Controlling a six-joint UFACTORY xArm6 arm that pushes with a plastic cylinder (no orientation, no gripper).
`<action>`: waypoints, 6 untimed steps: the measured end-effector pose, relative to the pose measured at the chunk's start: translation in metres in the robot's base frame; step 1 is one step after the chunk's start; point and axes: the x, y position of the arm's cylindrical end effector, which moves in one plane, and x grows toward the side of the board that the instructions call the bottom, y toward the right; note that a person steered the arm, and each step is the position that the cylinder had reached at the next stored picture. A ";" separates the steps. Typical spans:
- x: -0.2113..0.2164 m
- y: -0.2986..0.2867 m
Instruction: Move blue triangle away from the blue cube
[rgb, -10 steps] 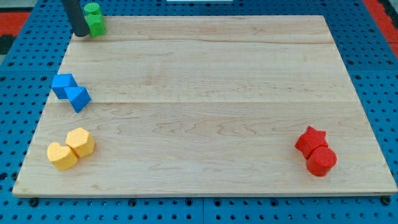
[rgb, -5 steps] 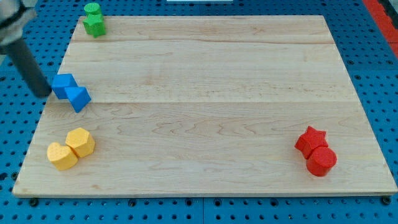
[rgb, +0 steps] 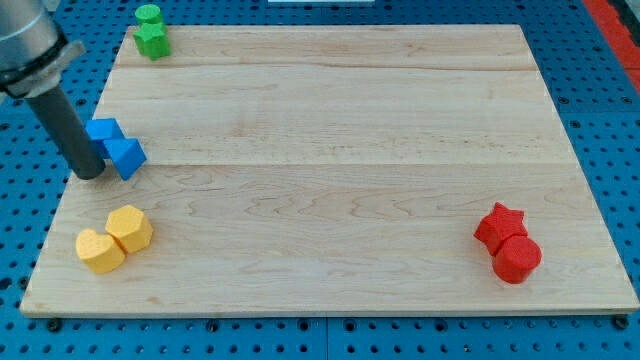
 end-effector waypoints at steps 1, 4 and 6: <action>-0.007 0.058; -0.066 0.067; -0.174 -0.023</action>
